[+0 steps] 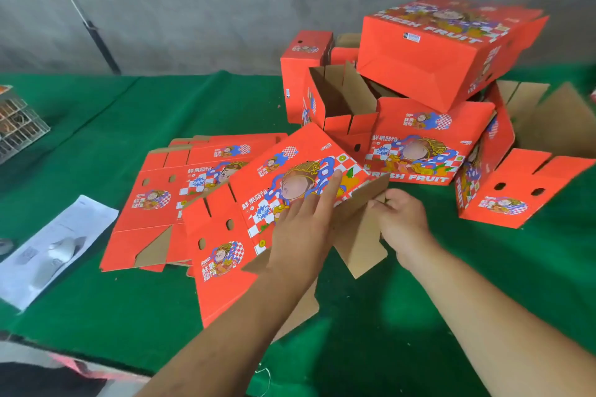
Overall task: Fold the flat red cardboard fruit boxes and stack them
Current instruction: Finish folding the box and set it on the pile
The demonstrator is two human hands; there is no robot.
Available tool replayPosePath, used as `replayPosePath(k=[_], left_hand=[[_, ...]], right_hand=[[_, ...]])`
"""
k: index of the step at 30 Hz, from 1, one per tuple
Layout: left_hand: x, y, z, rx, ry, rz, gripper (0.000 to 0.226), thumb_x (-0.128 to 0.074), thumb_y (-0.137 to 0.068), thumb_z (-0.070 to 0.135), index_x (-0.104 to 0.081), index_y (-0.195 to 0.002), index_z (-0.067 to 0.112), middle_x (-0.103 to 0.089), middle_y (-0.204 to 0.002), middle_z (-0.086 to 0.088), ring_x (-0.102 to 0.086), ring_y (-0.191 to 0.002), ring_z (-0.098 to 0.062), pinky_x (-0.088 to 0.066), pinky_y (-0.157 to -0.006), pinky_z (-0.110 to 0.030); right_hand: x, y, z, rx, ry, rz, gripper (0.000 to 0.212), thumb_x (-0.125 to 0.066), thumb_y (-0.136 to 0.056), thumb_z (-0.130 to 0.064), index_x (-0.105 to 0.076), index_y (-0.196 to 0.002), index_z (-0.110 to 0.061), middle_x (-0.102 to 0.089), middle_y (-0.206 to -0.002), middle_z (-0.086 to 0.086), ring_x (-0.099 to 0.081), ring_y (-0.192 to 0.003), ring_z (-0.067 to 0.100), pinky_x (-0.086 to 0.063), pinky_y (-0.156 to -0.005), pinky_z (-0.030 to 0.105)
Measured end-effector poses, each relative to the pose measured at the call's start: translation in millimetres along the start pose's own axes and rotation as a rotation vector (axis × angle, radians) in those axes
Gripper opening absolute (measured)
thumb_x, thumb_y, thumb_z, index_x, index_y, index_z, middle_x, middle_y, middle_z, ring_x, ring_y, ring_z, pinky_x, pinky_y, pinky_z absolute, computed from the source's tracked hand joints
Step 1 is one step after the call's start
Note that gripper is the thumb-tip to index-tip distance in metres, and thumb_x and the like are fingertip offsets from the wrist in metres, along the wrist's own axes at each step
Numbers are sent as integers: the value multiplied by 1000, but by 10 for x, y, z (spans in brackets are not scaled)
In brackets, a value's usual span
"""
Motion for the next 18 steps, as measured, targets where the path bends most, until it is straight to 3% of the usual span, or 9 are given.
replayPosePath(k=[2, 4, 8, 11, 13, 16, 18], left_hand=[[-75, 178, 0, 98, -20, -200, 102, -63, -90, 19, 6, -164, 37, -58, -131, 1, -60, -114, -32, -48, -89, -42], [-91, 308, 15, 161, -37, -349, 103, -63, -91, 28, 13, -161, 37, -56, -136, -2, -58, -119, -33, -46, -92, -42], [14, 360, 32, 200, -48, -528, 66, -52, -97, 38, -23, -156, 35, -43, -141, -4, -63, -111, -36, -45, -75, -40], [94, 300, 28, 226, -25, -579, 35, -40, -105, 35, -51, -137, 26, -54, -123, -8, -64, -107, -40, -48, -77, -40], [173, 179, 33, 243, 60, -554, 33, -37, -107, 40, -63, -110, 20, -64, -107, -9, -66, -102, -38, -51, -79, -38], [251, -74, 86, 285, 241, -524, 45, -40, -105, 49, -55, -80, 15, -62, -81, -6, -61, -81, -34, -43, -69, -34], [284, -260, 191, 362, 492, -462, 49, -46, -102, 46, -55, -71, 9, -56, -67, -6, -56, -70, -32, -43, -64, -33]], right_hand=[[35, 39, 53, 26, 25, 4, 16, -64, -94, -4, -67, -91, -19, -75, -92, 2, -69, -85, 22, -48, -69, 30], [98, 61, 71, 30, -29, 55, 18, -71, -90, -7, -65, -88, -24, -72, -87, -4, -67, -81, 18, -50, -67, 32], [236, 52, 74, 98, 23, 47, 13, -73, -88, -13, -68, -96, -23, -73, -90, -3, -67, -83, 17, -51, -67, 33], [312, 0, -13, 123, 186, 78, 24, -66, -91, -8, -68, -111, -22, -73, -105, 0, -68, -99, 25, -54, -82, 38], [370, -61, -123, 180, 382, 159, 34, -62, -92, -10, -63, -126, -16, -67, -122, 9, -61, -116, 35, -50, -98, 45], [362, 56, -395, 232, 763, 160, 75, -67, -89, -37, -32, -155, -28, -38, -148, 6, -34, -138, 36, -23, -115, 47], [352, 224, -610, 427, 1070, 188, 86, -67, -83, -49, -25, -156, -32, -29, -151, 2, -25, -141, 32, -8, -116, 47]])
Point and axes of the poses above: each hand's wrist, its own y-axis away from the middle knuckle, its own x-axis out of the back of the hand, z = x × y, the point moved 2 cm from there along -y, towards the middle knuckle
